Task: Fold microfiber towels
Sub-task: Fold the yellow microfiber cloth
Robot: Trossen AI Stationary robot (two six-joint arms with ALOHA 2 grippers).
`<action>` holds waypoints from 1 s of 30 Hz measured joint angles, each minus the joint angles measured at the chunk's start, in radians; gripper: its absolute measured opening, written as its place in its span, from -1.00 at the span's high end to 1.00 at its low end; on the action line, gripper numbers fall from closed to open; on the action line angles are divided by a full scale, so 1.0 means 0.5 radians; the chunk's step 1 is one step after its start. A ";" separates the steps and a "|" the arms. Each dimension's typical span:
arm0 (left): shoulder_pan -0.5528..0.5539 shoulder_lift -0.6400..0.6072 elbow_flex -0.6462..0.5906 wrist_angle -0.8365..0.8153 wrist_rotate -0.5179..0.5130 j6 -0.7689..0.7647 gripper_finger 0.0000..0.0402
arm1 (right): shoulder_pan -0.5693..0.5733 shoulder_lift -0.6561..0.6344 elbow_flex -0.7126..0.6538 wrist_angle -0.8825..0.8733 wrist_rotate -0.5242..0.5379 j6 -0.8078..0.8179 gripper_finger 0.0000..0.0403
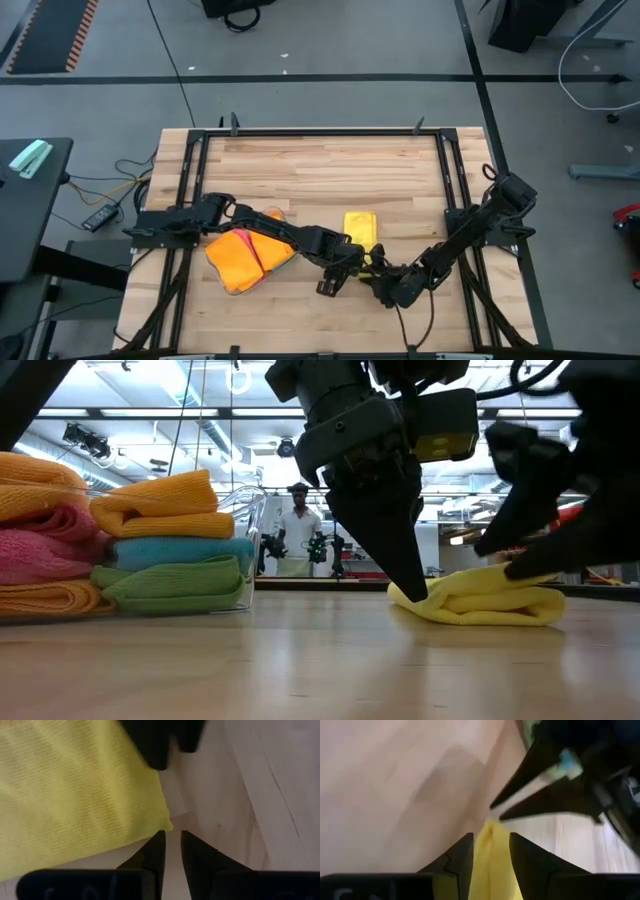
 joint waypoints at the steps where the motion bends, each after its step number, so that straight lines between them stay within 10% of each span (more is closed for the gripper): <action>1: 0.000 0.000 0.000 0.000 -0.001 0.000 0.66 | -0.014 0.005 -0.003 -0.025 0.002 0.004 0.34; 30: 0.006 -0.004 0.000 -0.021 -0.002 0.001 0.73 | -0.132 0.050 -0.004 -0.065 -0.308 0.388 0.34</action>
